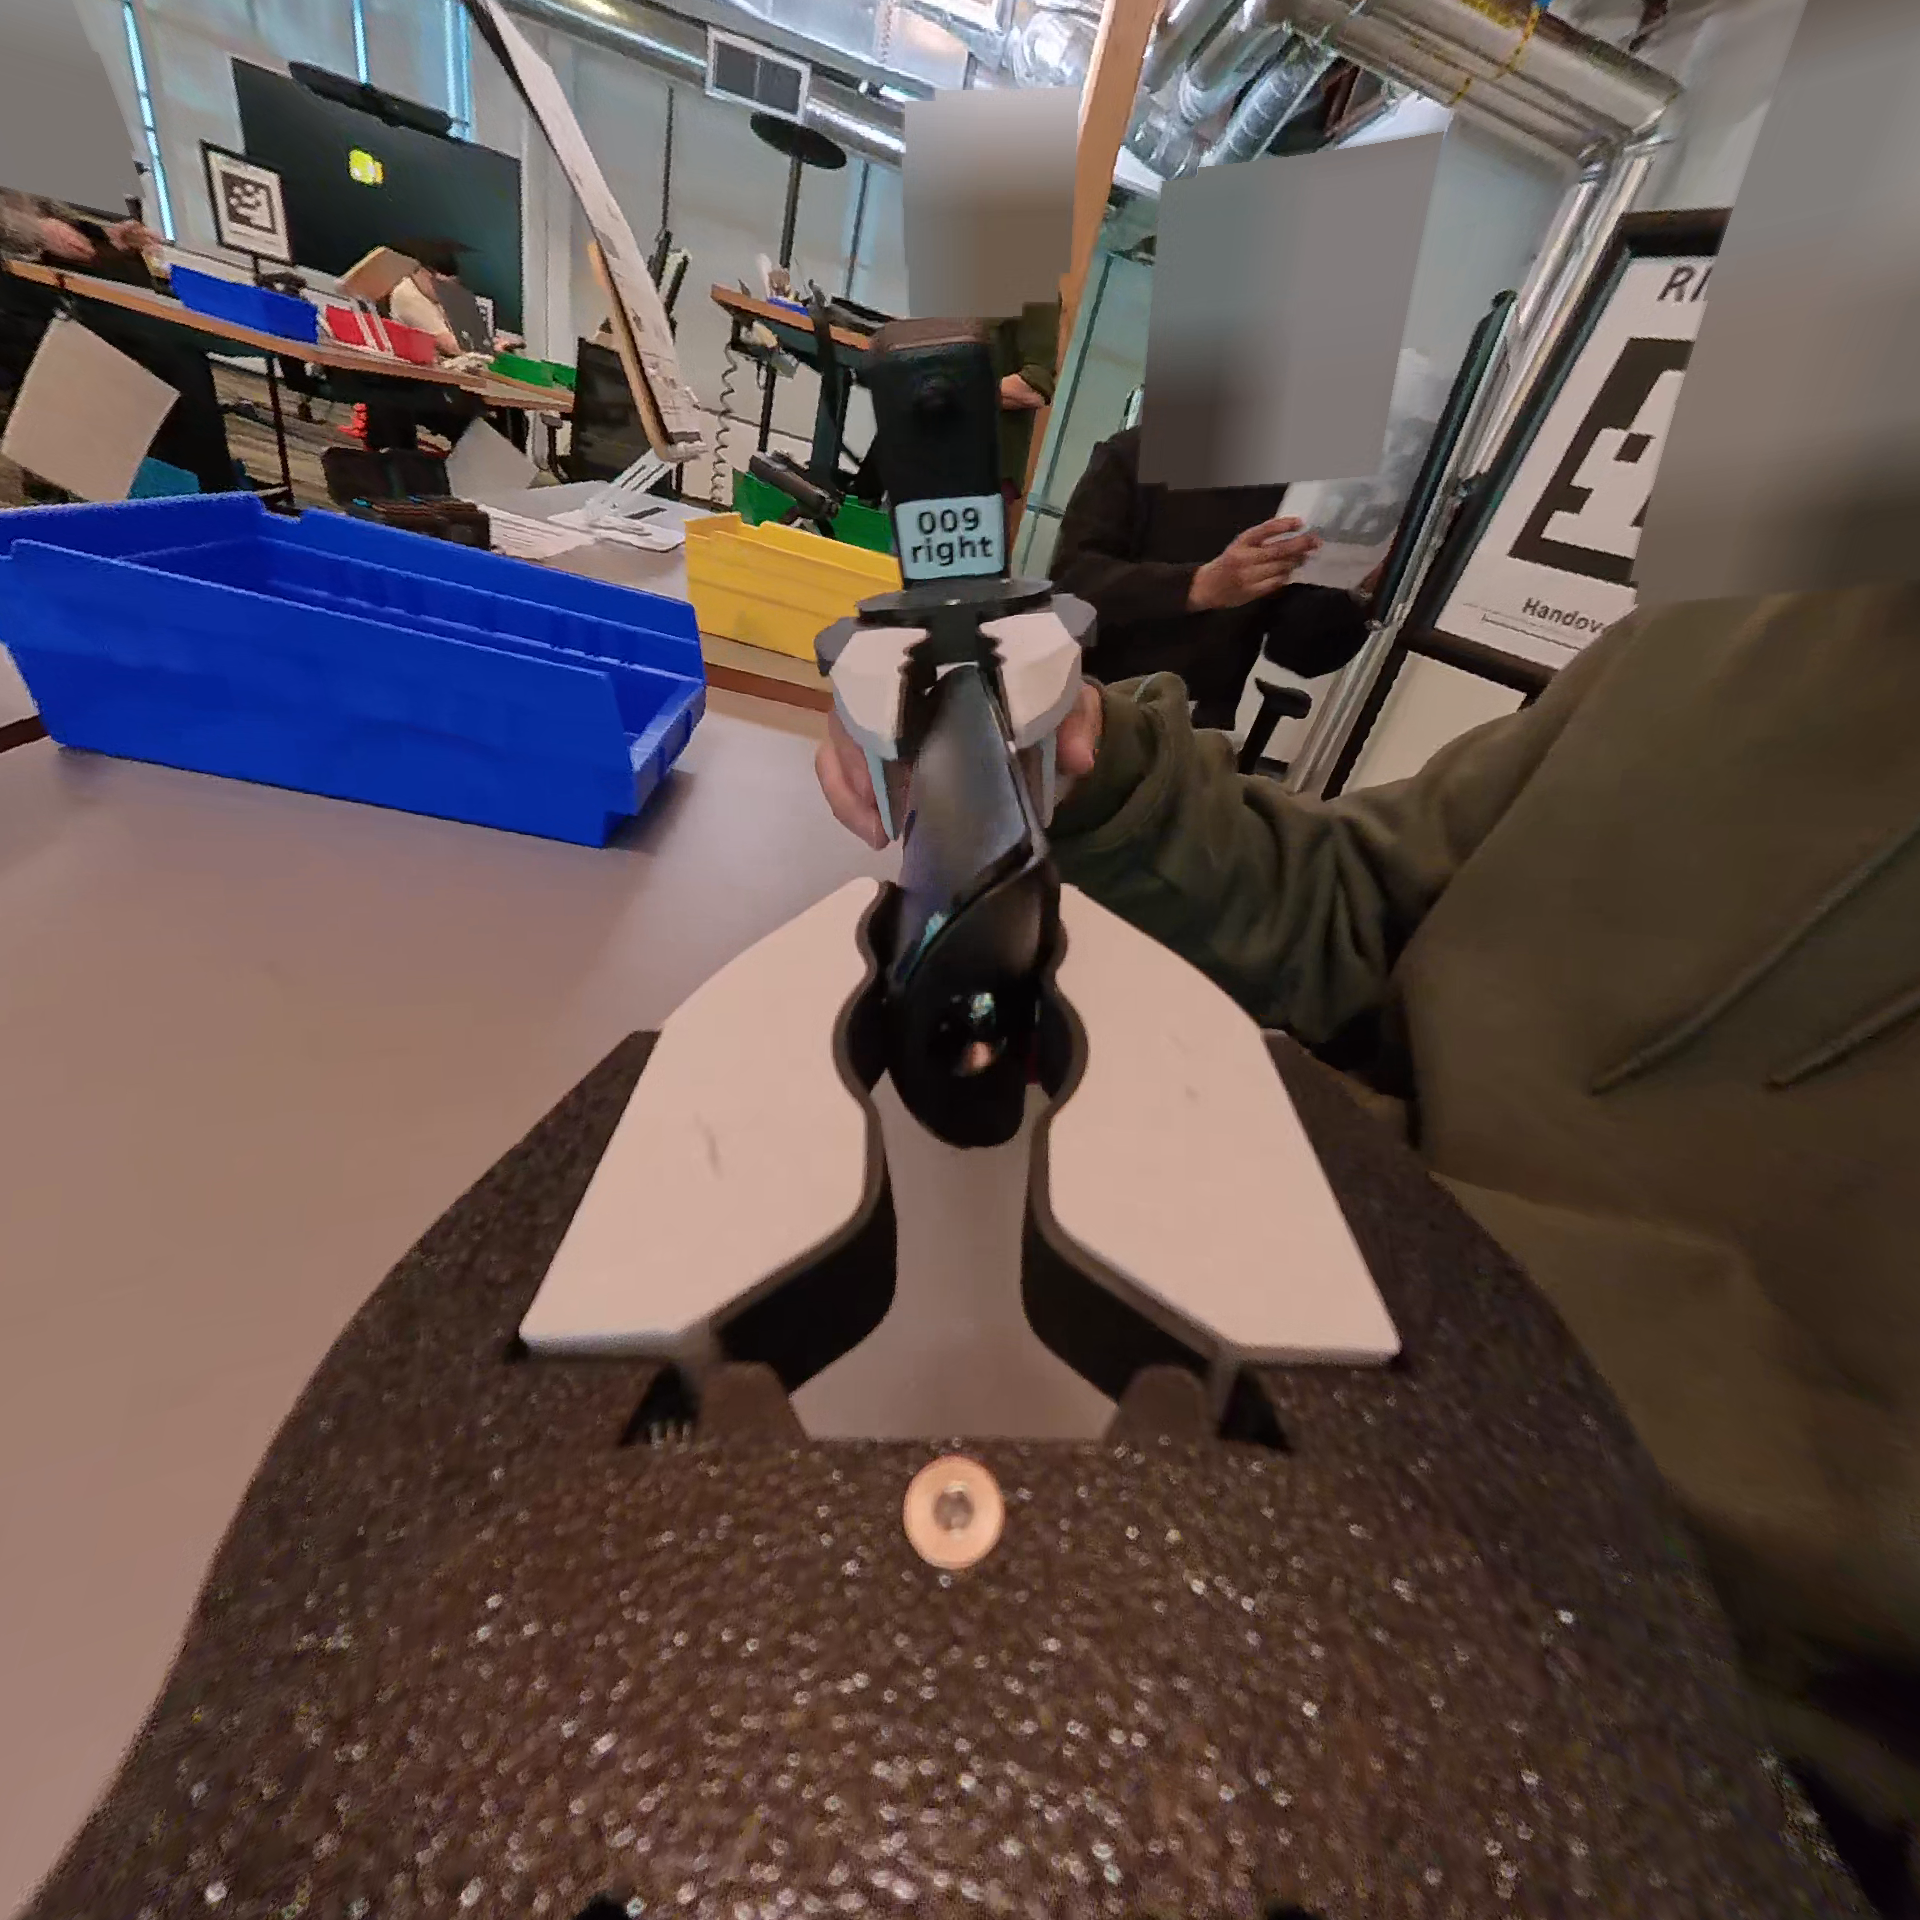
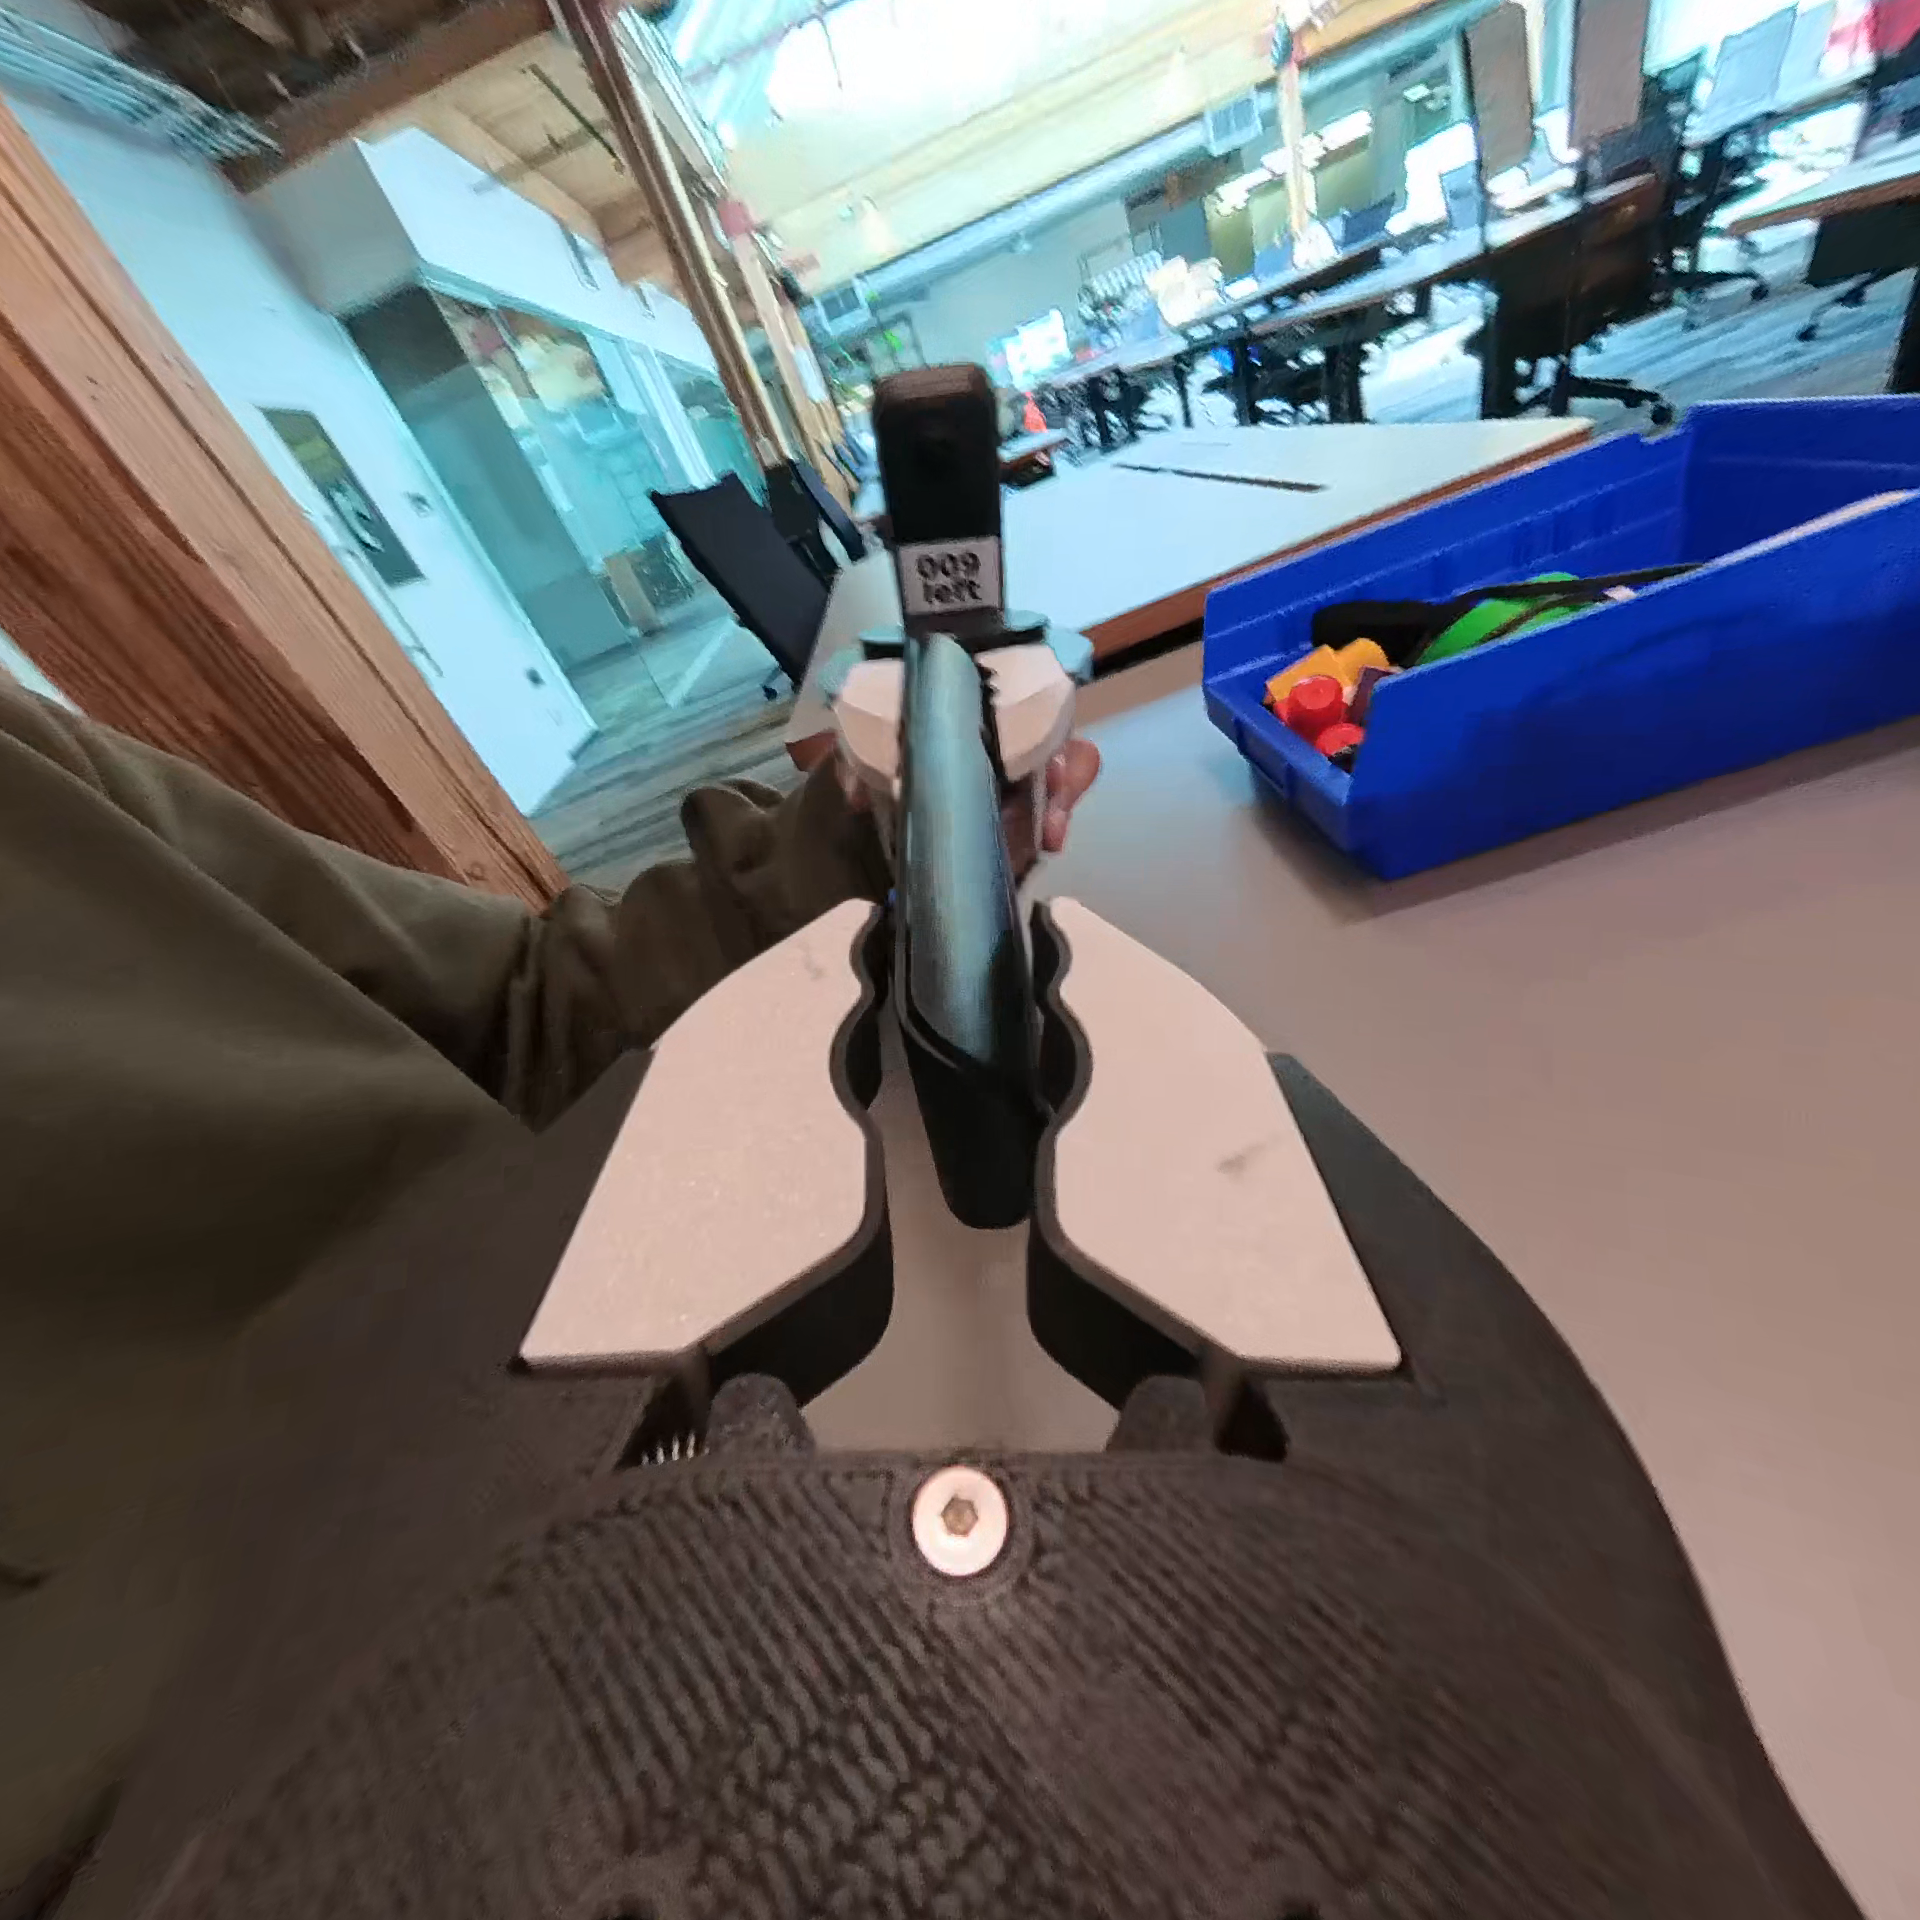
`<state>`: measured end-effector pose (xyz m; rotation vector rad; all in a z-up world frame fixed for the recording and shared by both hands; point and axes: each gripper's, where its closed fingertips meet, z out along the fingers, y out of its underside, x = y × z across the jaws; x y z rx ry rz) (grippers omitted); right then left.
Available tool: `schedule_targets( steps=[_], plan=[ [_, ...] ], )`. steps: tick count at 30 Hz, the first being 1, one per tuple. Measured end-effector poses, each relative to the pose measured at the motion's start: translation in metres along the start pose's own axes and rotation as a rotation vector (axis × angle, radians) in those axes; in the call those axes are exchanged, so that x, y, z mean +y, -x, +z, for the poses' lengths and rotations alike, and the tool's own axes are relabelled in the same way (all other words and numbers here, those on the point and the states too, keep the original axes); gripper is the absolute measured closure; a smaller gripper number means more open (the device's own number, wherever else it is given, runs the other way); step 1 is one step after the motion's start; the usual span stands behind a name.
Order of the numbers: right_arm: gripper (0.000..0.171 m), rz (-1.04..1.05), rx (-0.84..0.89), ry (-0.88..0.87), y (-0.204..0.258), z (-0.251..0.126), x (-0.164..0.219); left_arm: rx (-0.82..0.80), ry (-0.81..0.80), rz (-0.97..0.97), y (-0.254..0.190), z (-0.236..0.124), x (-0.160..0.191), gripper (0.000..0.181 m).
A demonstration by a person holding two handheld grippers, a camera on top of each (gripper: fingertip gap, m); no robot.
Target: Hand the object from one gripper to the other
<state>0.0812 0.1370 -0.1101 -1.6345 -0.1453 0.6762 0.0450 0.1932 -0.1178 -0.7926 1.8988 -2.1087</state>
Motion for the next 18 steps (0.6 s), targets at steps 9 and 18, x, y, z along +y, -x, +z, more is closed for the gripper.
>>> schedule_targets(
  steps=[9, 18],
  plan=[
    [0.139, -0.057, 0.081, 0.035, -0.018, 0.001, 0.012, -0.053, 0.016, -0.015, 0.01, 0.0, 0.004, 0.158],
    [0.148, -0.467, 0.091, 0.088, -0.003, 0.002, 0.008, -0.042, -0.042, -0.014, 0.006, -0.001, -0.005, 0.152]
  ],
)
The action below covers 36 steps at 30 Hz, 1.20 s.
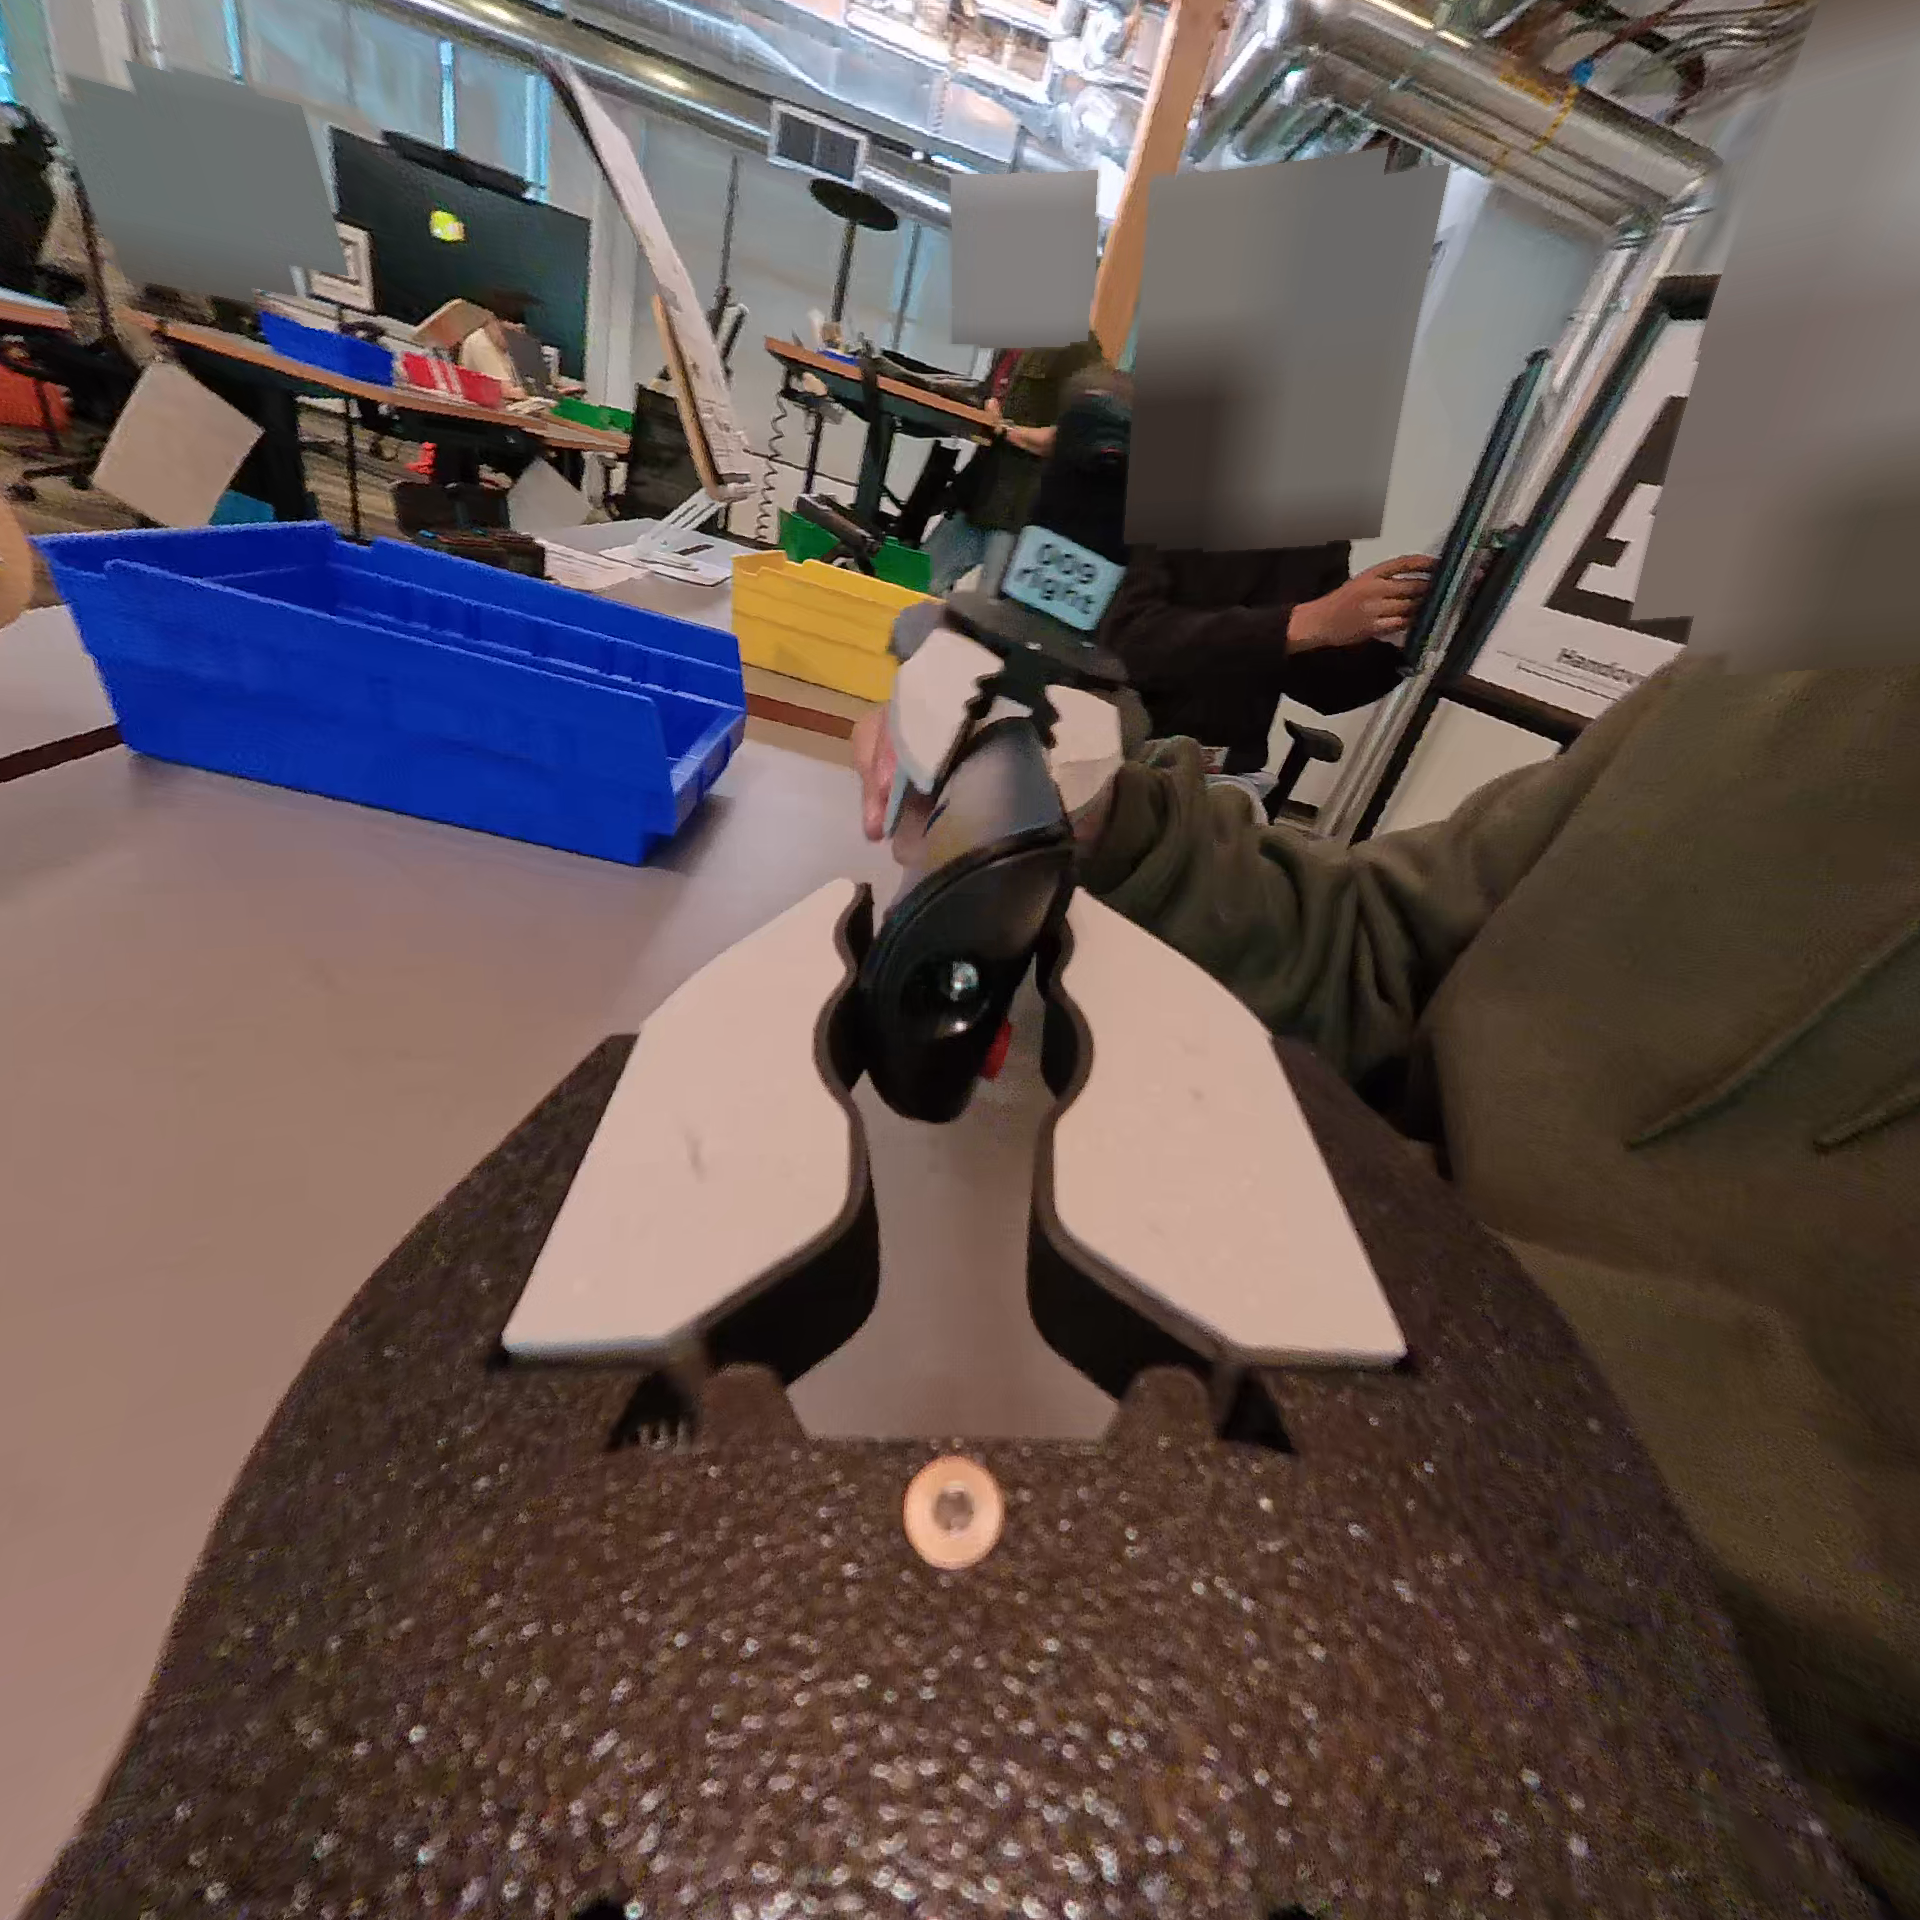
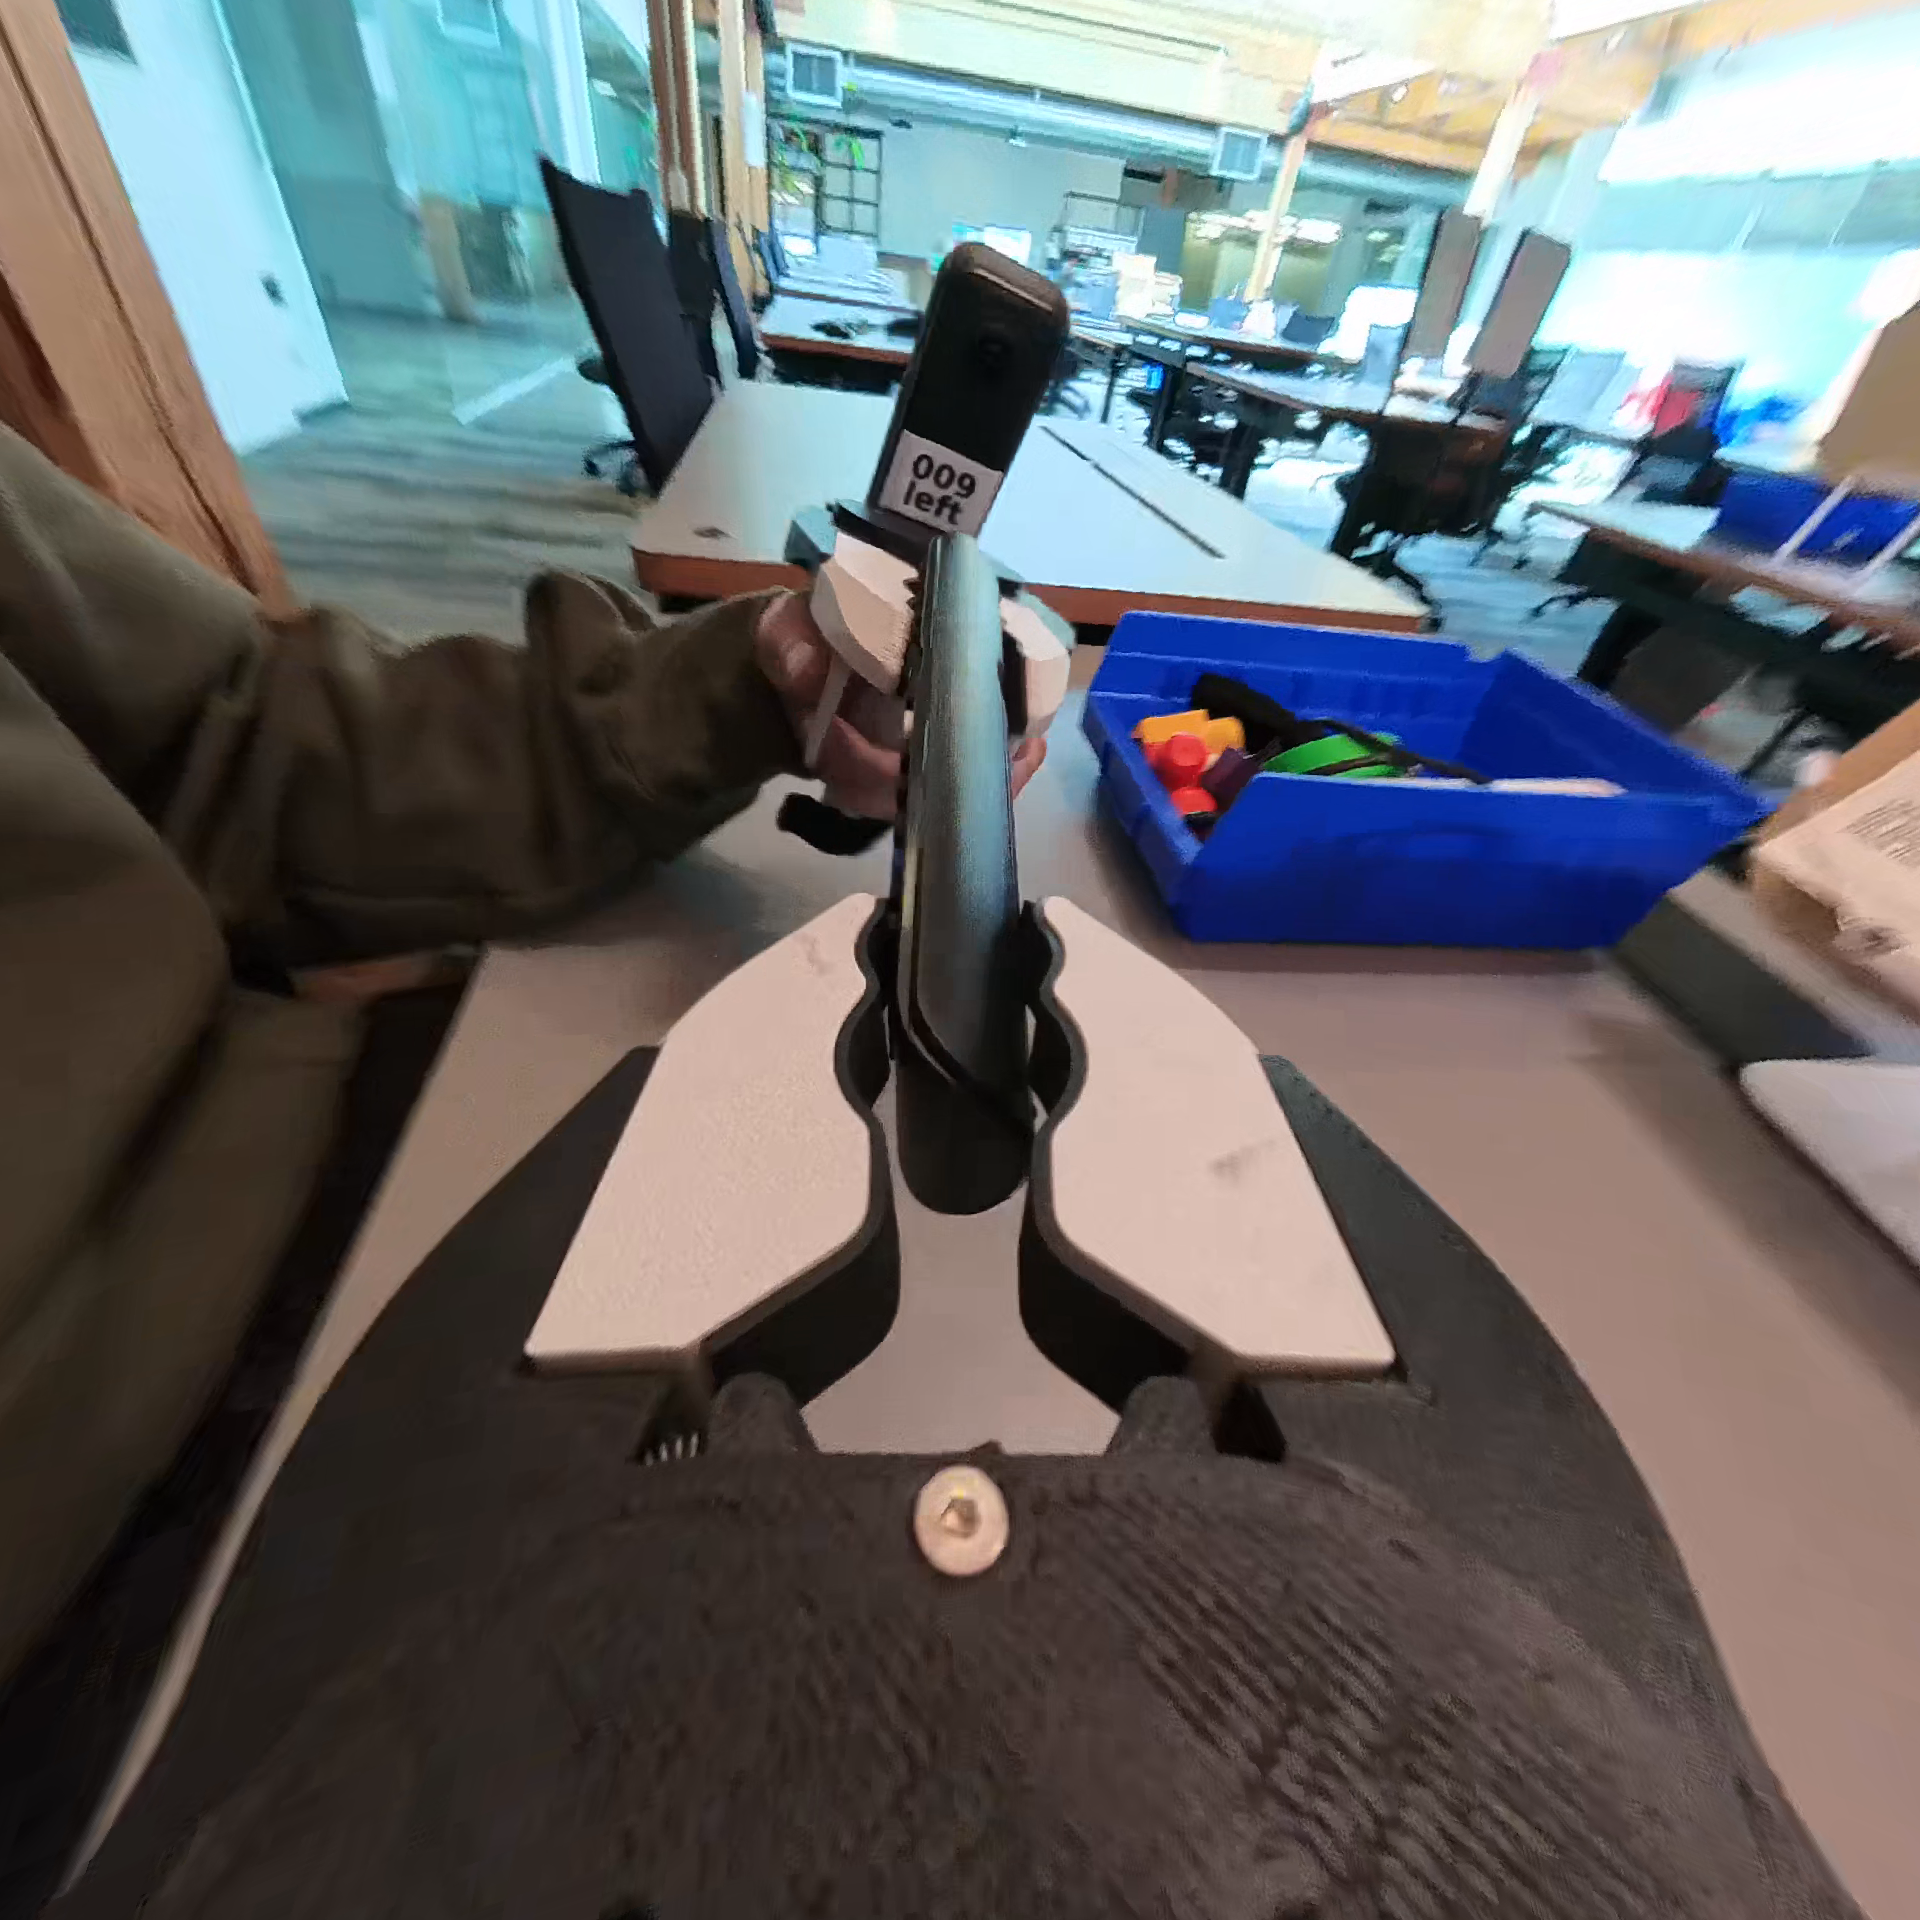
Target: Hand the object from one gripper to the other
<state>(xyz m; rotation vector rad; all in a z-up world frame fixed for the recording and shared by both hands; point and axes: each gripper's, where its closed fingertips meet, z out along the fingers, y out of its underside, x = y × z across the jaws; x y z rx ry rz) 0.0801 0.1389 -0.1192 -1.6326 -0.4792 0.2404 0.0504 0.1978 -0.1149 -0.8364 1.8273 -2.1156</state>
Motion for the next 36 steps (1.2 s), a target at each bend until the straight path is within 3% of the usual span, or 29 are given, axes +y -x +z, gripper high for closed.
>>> schedule_targets(
  steps=[2, 4, 8, 11, 13, 16, 19, 21, 25, 27, 32, 35, 36],
  plan=[
    [0.148, -0.18, 0.084, 0.022, -0.004, -0.003, -0.004, -0.056, 0.007, -0.027, 0.009, 0.001, 0.002, 0.145],
    [0.148, -0.421, 0.212, 0.103, -0.012, -0.006, -0.003, -0.102, -0.005, -0.094, 0.019, 0.001, 0.002, 0.12],
    [0.148, -0.919, 0.336, 0.332, -0.013, -0.005, 0.006, -0.083, -0.058, -0.381, 0.031, -0.003, 0.001, 0.091],
    [0.148, -1.241, 0.345, 0.422, -0.004, 0.001, 0.009, -0.005, -0.088, -0.615, 0.036, -0.008, 0.008, 0.109],
    [0.148, -1.336, 0.313, 0.448, 0.006, 0.008, 0.011, 0.007, -0.051, -0.681, 0.039, -0.01, 0.021, 0.114],
    [0.147, -1.484, 0.298, 0.447, 0.019, 0.019, 0.01, 0.074, 0.053, -0.711, 0.027, -0.005, 0.038, 0.114],
    [0.147, -1.522, 0.296, 0.461, 0.018, 0.023, 0.014, 0.163, 0.105, -0.677, 0.01, 0.0, 0.042, 0.135],
    [0.147, -1.535, 0.307, 0.449, 0.015, 0.021, 0.015, 0.168, 0.097, -0.656, 0.01, 0.001, 0.041, 0.138],
    [0.143, -1.491, 0.351, 0.442, 0.004, 0.018, 0.019, 0.178, 0.049, -0.61, 0.013, 0.003, 0.036, 0.15],
    [0.137, -1.358, 0.389, 0.378, -0.002, 0.016, 0.018, 0.17, 0.029, -0.567, 0.014, 0.002, 0.032, 0.154],
    [0.108, -0.545, 0.282, 0.178, -0.016, 0.005, 0.016, 0.062, -0.012, -0.338, 0.021, -0.007, 0.021, 0.155],
    [0.08, -0.01, 0.139, 0.042, -0.014, 0.003, 0.011, 0.006, -0.031, -0.193, 0.022, -0.012, 0.014, 0.155],
    [0.082, 0.125, 0.083, 0.016, -0.012, 0.003, 0.012, -0.014, -0.025, -0.153, 0.022, -0.013, 0.014, 0.155]
  ],
)
